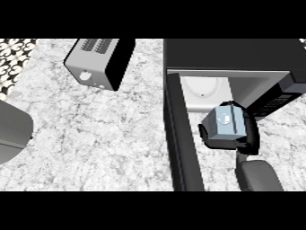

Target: Pick up the milk, place it into the microwave and close the microwave

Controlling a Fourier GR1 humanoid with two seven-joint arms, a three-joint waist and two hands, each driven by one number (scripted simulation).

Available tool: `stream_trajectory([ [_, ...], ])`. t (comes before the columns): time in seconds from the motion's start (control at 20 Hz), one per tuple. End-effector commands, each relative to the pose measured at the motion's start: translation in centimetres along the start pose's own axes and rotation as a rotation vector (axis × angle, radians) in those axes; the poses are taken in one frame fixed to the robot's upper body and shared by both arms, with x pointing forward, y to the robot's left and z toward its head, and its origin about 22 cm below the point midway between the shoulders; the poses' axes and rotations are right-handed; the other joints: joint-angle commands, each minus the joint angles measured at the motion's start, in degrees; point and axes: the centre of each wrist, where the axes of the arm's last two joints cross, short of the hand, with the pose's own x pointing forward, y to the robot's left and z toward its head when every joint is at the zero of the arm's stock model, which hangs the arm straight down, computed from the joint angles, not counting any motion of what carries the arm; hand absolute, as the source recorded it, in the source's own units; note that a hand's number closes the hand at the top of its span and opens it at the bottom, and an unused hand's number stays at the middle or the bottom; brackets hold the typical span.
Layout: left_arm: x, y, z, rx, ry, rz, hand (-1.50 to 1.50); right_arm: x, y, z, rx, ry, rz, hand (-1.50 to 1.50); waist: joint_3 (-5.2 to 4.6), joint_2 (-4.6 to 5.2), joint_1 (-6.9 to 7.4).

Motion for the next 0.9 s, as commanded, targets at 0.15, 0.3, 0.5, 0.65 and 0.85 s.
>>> stream_trajectory([
  [0.15, -0.8, 1.6, -0.5, 0.002, -0.013, 0.007, -1.50, -3.1, 1.4, -4.0, -0.031, 0.064, -0.005, 1.50, 0.04, 0.25, 0.51],
  [0.3, 0.8, 0.8, 0.0, -0.007, 0.006, 0.022, -1.50, -3.1, 0.6, -6.8, -0.062, 0.082, 0.035, 1.50, 0.08, 0.38, 1.02],
  [0.5, -0.7, 1.7, -1.0, -0.008, -0.020, 0.002, -1.50, -5.1, 0.8, -6.4, -0.064, 0.094, 0.141, 1.50, 0.09, 0.67, 1.39],
  [0.65, -0.2, 0.9, -0.2, -0.028, 0.004, 0.039, -1.50, -5.2, 0.9, -7.4, -0.075, 0.116, 0.248, 1.50, 0.12, 1.03, 2.53],
  [0.85, -0.6, 1.6, -0.5, -0.044, 0.001, 0.024, -1.50, -5.3, 0.8, -8.3, -0.076, 0.117, 0.281, 1.50, 0.17, 1.39, 3.52],
])
